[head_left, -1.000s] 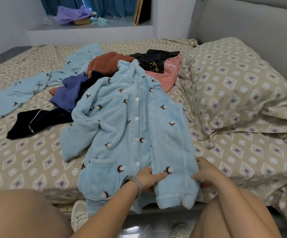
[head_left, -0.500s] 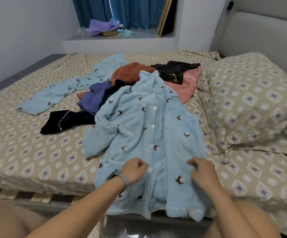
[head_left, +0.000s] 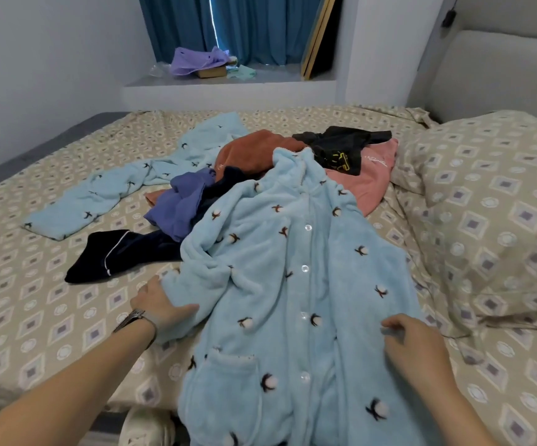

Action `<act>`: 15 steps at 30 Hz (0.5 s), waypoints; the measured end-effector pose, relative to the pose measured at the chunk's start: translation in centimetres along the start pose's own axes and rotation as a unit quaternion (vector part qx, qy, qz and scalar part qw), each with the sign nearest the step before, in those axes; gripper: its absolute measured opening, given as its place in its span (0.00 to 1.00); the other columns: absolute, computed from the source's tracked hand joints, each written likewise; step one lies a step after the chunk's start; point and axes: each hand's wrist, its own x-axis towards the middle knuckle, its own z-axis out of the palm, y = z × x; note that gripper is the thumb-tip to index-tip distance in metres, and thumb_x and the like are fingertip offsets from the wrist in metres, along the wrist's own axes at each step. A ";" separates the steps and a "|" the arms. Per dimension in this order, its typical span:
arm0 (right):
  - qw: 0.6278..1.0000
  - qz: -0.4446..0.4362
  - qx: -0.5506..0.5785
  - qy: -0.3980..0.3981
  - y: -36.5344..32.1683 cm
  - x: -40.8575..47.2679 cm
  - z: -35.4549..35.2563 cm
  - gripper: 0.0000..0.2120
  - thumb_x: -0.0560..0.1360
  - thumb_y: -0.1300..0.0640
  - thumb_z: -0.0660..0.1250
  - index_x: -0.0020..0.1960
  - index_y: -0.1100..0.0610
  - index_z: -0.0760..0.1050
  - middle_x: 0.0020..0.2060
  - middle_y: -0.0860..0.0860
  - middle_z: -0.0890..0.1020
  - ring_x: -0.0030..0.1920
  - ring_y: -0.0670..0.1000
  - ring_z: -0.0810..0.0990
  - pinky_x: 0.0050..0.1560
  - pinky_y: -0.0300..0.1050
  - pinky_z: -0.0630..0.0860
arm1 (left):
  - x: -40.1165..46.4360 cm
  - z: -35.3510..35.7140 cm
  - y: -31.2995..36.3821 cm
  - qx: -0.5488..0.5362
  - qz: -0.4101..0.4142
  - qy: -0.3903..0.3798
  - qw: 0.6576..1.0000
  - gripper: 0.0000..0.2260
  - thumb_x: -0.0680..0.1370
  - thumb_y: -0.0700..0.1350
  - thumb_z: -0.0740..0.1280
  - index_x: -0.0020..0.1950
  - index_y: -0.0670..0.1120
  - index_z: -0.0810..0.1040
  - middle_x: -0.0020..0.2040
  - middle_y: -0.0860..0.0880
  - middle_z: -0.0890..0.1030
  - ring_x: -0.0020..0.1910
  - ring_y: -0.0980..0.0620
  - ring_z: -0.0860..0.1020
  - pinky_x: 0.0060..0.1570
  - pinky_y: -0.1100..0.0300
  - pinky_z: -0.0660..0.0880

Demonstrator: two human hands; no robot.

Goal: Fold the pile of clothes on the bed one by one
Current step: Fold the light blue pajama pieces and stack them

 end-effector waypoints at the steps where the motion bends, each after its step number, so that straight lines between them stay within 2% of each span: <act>1: 1.000 -0.005 0.000 0.010 -0.5 0.6 0.2 0.13 0.70 0.62 0.66 0.47 0.45 0.76 0.46 0.46 0.83 0.53 0.57 0.78 0.53 0.51 0.75 | 0.4 0.1 -0.1 -0.027 0.020 -0.014 0.999 0.42 0.67 0.57 0.77 0.74 0.45 0.60 0.71 0.43 0.66 0.69 0.42 0.65 0.66 0.51 0.67; 3: 0.999 -0.034 0.033 0.023 -2.0 1.7 0.8 0.12 0.71 0.64 0.67 0.47 0.48 0.78 0.43 0.46 0.82 0.50 0.56 0.77 0.49 0.49 0.74 | 1.2 0.2 -0.2 -0.094 0.034 -0.057 0.993 0.38 0.66 0.53 0.79 0.70 0.46 0.65 0.65 0.44 0.72 0.65 0.42 0.71 0.62 0.52 0.70; 5: 0.994 -0.059 0.095 0.019 -3.8 2.6 1.3 0.13 0.72 0.67 0.66 0.46 0.49 0.78 0.39 0.47 0.82 0.46 0.53 0.77 0.46 0.46 0.71 | 1.7 -0.5 0.2 -0.113 0.018 -0.094 0.989 0.36 0.61 0.58 0.79 0.63 0.45 0.73 0.57 0.46 0.77 0.56 0.45 0.76 0.56 0.52 0.74; 7: 0.986 -0.066 0.150 0.000 -5.7 3.2 2.1 0.13 0.73 0.68 0.65 0.46 0.50 0.78 0.38 0.48 0.82 0.42 0.47 0.77 0.46 0.38 0.71 | 1.5 -1.6 1.2 -0.141 0.033 -0.079 0.986 0.34 0.57 0.62 0.74 0.58 0.45 0.76 0.53 0.46 0.80 0.52 0.45 0.78 0.54 0.50 0.76; 9: 0.975 -0.049 0.216 -0.029 -7.6 3.4 3.1 0.14 0.73 0.69 0.65 0.45 0.50 0.79 0.39 0.47 0.83 0.40 0.45 0.78 0.45 0.29 0.72 | 0.2 -2.9 3.0 -0.143 0.098 -0.041 0.984 0.26 0.59 0.61 0.68 0.51 0.48 0.78 0.48 0.48 0.81 0.49 0.46 0.79 0.49 0.53 0.76; 10: 0.965 -0.034 0.257 -0.045 -8.5 3.2 3.6 0.14 0.73 0.69 0.65 0.45 0.50 0.79 0.40 0.49 0.83 0.39 0.46 0.79 0.46 0.32 0.74 | -0.7 -3.5 3.7 -0.119 0.146 -0.027 0.982 0.23 0.60 0.62 0.65 0.49 0.50 0.77 0.46 0.49 0.81 0.47 0.47 0.79 0.45 0.55 0.74; 11: 0.949 -0.013 0.310 -0.061 -9.5 2.9 4.2 0.12 0.74 0.69 0.65 0.45 0.52 0.79 0.41 0.54 0.83 0.38 0.49 0.81 0.47 0.39 0.77 | -1.7 -3.9 4.3 -0.092 0.201 -0.010 0.975 0.21 0.60 0.62 0.62 0.47 0.52 0.75 0.43 0.51 0.80 0.44 0.48 0.78 0.41 0.57 0.71; 13: 0.892 0.062 0.432 -0.119 -11.5 1.6 4.9 0.04 0.77 0.65 0.66 0.47 0.58 0.78 0.41 0.61 0.82 0.33 0.52 0.81 0.39 0.47 0.80 | -3.8 -4.1 5.0 -0.069 0.304 0.020 0.950 0.15 0.64 0.57 0.64 0.48 0.54 0.74 0.40 0.54 0.78 0.40 0.51 0.75 0.38 0.60 0.66; 14: 0.851 0.105 0.483 -0.177 -12.4 0.8 4.9 0.04 0.78 0.60 0.67 0.48 0.61 0.78 0.41 0.61 0.81 0.32 0.52 0.82 0.35 0.47 0.81 | -4.8 -3.9 5.1 -0.074 0.349 0.016 0.934 0.13 0.66 0.52 0.66 0.49 0.55 0.74 0.40 0.55 0.77 0.40 0.52 0.75 0.39 0.61 0.66; 15: 0.811 0.142 0.508 -0.253 -13.2 0.0 5.0 0.11 0.78 0.53 0.66 0.50 0.62 0.77 0.42 0.61 0.82 0.34 0.54 0.83 0.34 0.48 0.82 | -5.6 -3.5 5.2 -0.073 0.392 -0.002 0.917 0.13 0.66 0.48 0.68 0.50 0.57 0.73 0.41 0.54 0.78 0.41 0.52 0.75 0.41 0.60 0.67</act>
